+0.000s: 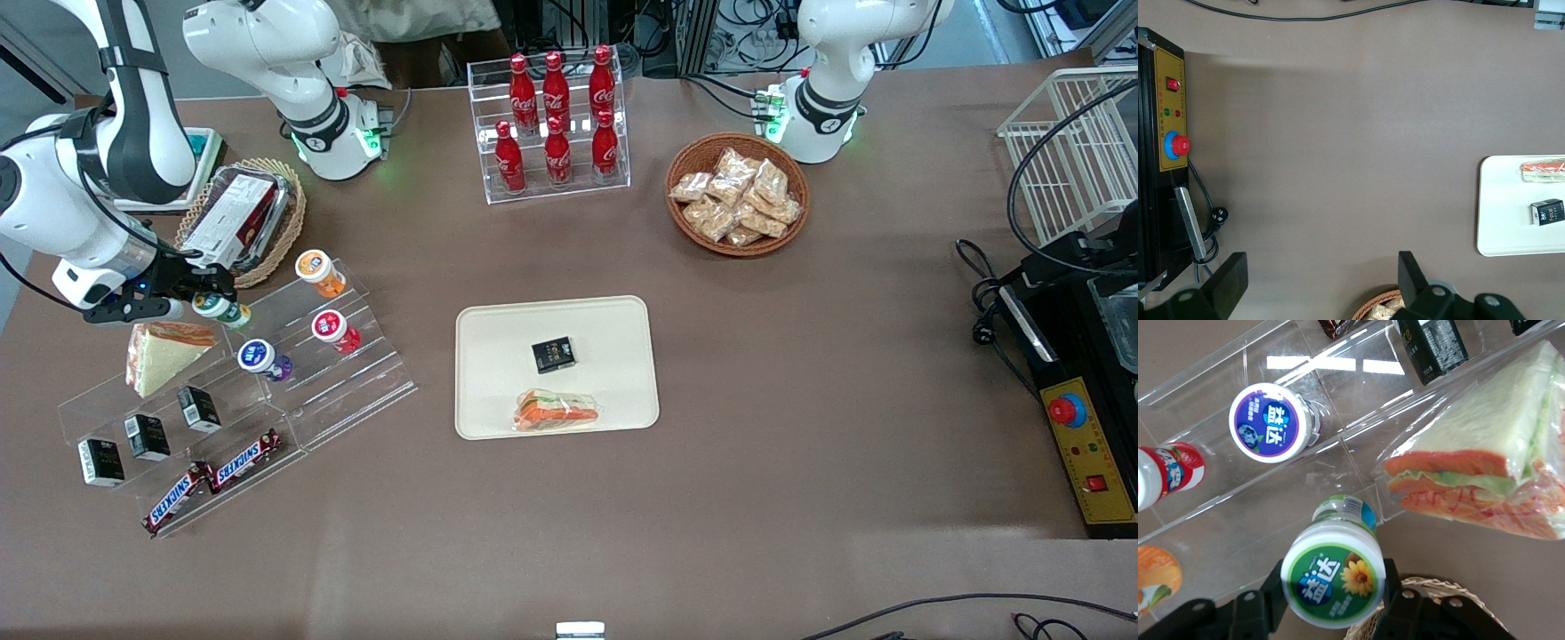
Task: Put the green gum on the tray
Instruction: 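Close the right gripper on the bottle and lift it off the shelf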
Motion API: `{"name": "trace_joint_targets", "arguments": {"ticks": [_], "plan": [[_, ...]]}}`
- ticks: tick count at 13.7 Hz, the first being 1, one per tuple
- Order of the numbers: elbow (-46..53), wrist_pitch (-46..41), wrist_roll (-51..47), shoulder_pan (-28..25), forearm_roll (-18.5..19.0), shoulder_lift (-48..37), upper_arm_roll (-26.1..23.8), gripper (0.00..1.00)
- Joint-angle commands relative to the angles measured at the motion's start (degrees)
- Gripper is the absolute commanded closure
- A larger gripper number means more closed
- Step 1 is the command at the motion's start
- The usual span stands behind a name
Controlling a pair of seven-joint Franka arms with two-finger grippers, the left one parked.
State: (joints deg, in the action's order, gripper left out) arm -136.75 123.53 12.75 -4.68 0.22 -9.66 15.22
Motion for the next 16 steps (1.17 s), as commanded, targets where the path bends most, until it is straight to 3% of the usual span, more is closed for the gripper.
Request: {"name": "trace_joint_targets", "arguments": {"ticks": [1,2,5,9,11,13,16], "plan": [[0.7,0.4,-0.6,-0.3,0.0,-0.7,-0.3,0.7],[2.4,-1.0,-0.6,-0.3,0.0,-1.1,-0.6,0.7],[14.7,-16.2,-1.3,-0.8,-0.7,-0.6,-2.3,0.69],[31.8,-35.0,-7.5,-5.4,-1.4,-0.4,-2.9,0.69],[39.4,-42.5,-12.9,-8.3,-3.5,0.4,-2.9,0.69],[43.8,-45.6,-21.8,-11.7,-6.2,1.6,-4.4,0.69],[45.1,-44.9,-38.7,-15.7,-8.8,3.6,-10.4,0.69]]}}
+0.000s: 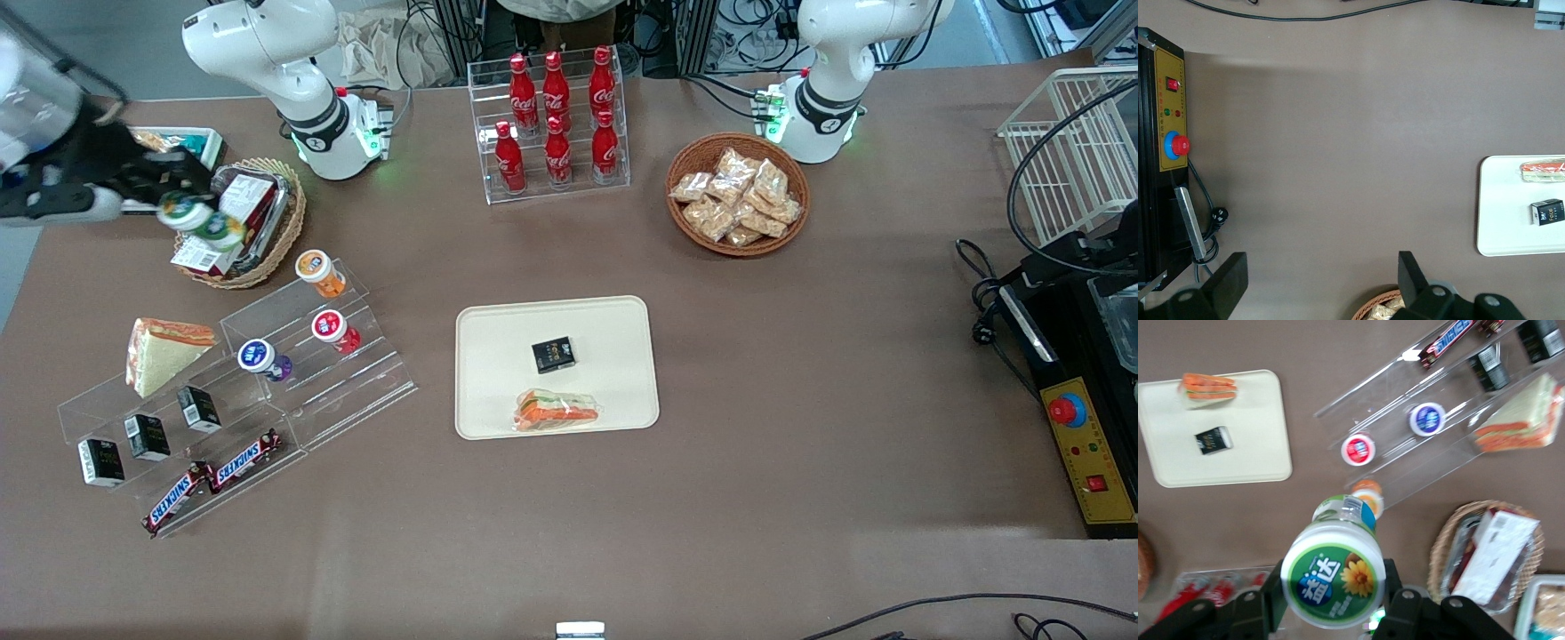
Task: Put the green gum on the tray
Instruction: 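Close the right gripper on the bottle and lift it off the shelf, then carry the held bottle with the right gripper over the cream tray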
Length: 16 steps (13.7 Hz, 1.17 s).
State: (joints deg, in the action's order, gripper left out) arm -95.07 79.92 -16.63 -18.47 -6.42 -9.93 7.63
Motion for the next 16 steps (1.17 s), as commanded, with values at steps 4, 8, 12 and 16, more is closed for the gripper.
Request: {"name": "trace_joint_targets", "arguments": {"ticks": [4,8,12,16], "plan": [[4.3,6.2,-26.8,-4.9,-3.1,9.7,-10.8,0.69],[-3.4,20.8,-33.9,-9.6,-2.7,16.3,-12.8,0.69],[-20.3,45.2,-33.9,-10.7,-2.5,19.1,-12.9,0.69],[-22.2,52.6,-34.0,-10.7,-2.5,25.5,-12.8,0.69]]}}
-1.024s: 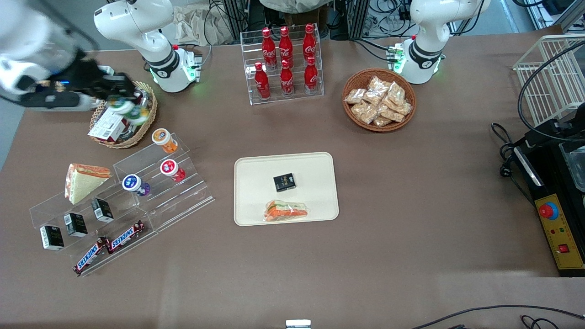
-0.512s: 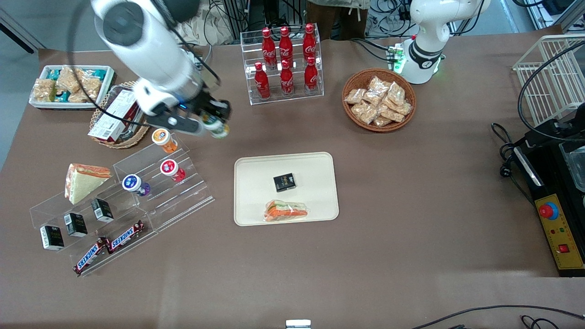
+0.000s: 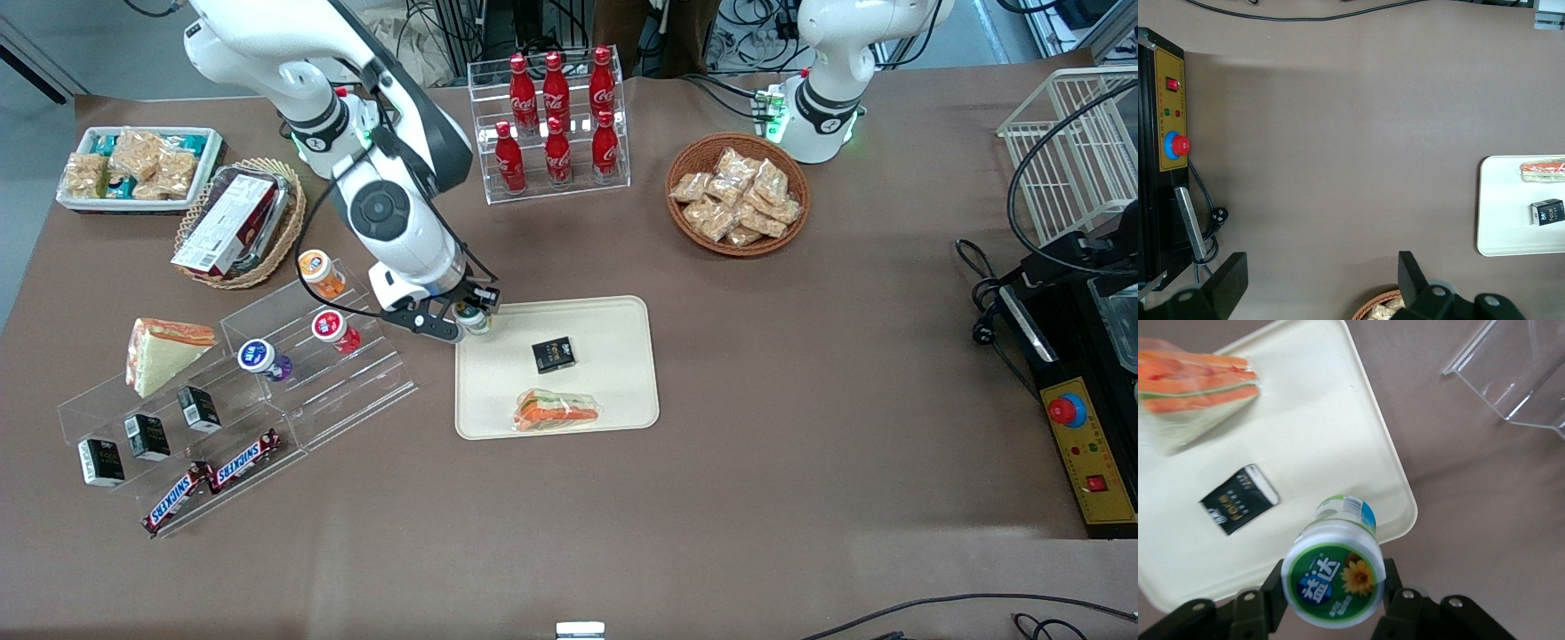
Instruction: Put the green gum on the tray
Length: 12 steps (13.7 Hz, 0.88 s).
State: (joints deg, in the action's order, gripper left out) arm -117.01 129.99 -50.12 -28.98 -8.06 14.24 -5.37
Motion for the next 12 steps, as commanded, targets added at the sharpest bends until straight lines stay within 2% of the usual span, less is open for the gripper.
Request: {"name": "trace_joint_targets", "arguments": {"ticks": [1,5,6,7,8,12], "plan": [[-0.7,3.9,-0.5,-0.3,-0.8,2.6,0.2,0.69],[-2.8,10.4,-0.4,-0.3,-0.6,6.2,0.3,0.67],[-2.8,11.2,-0.4,-0.3,-0.6,7.2,0.4,0.6],[-2.8,11.8,-0.5,-0.2,-0.6,7.6,0.4,0.21],[-2.8,11.7,-0.6,-0.1,-0.6,7.6,0.4,0.01],[-2.8,11.4,-1.0,-0.1,-0.6,7.3,0.4,0.0]]}}
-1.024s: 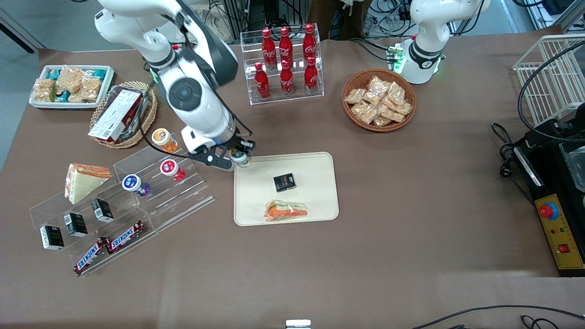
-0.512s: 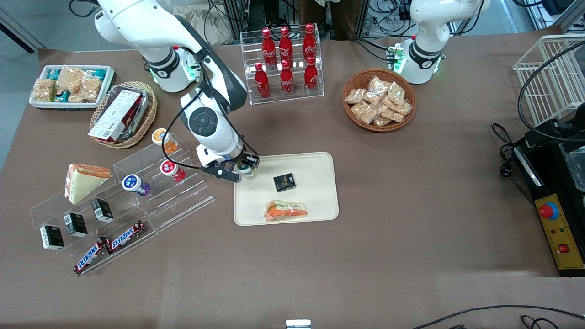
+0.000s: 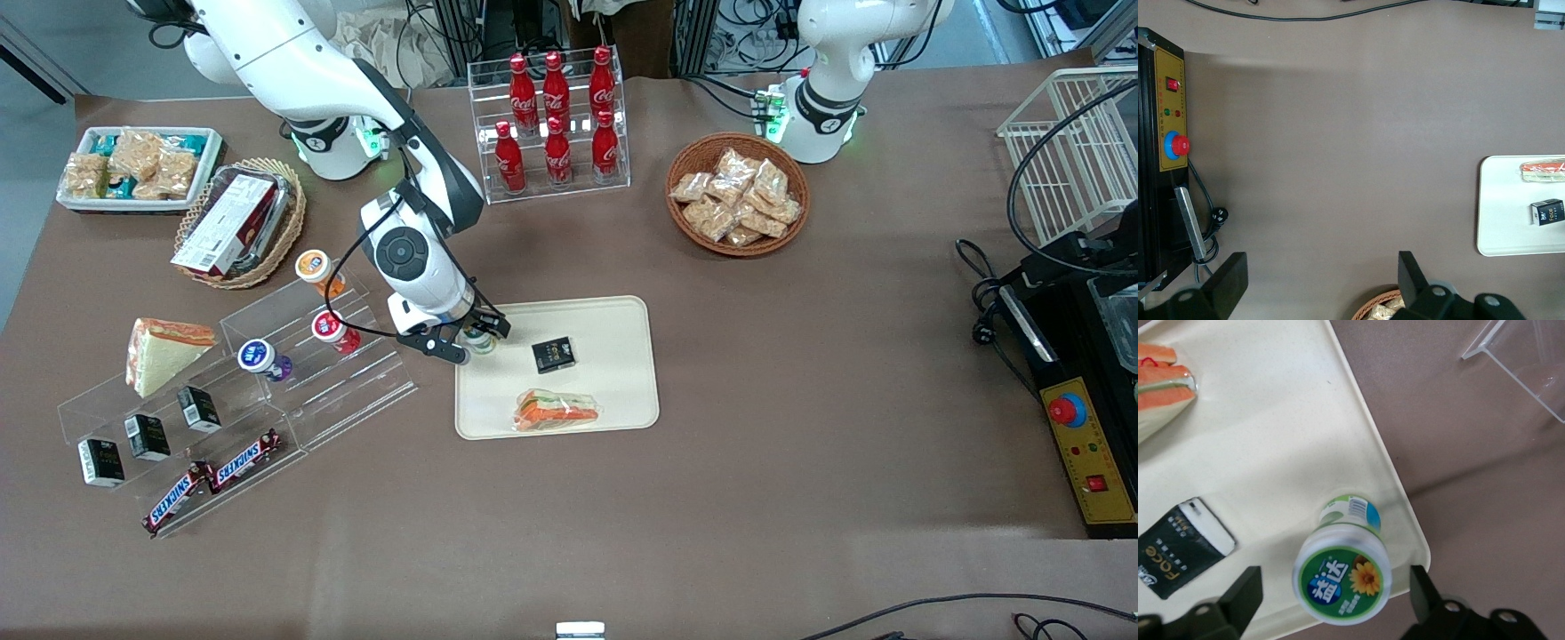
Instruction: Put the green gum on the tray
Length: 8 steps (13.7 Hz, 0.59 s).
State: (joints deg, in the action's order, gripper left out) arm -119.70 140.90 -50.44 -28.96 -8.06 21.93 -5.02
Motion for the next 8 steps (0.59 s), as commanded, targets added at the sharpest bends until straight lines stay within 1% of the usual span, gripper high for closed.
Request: {"name": "trace_joint_targets", "arguments": {"ticks": [1,5,6,7,8], "plan": [[-0.1,0.4,-0.7,0.0,-0.6,-0.5,0.1,0.0],[0.6,-1.2,0.5,0.2,-0.4,-2.3,0.2,0.0],[2.0,-4.9,1.3,0.2,0.7,-4.1,0.1,0.0],[5.2,-10.4,1.6,0.1,2.3,-5.6,0.1,0.0],[9.4,-17.0,1.7,0.0,3.0,-6.5,0.0,0.0]]}}
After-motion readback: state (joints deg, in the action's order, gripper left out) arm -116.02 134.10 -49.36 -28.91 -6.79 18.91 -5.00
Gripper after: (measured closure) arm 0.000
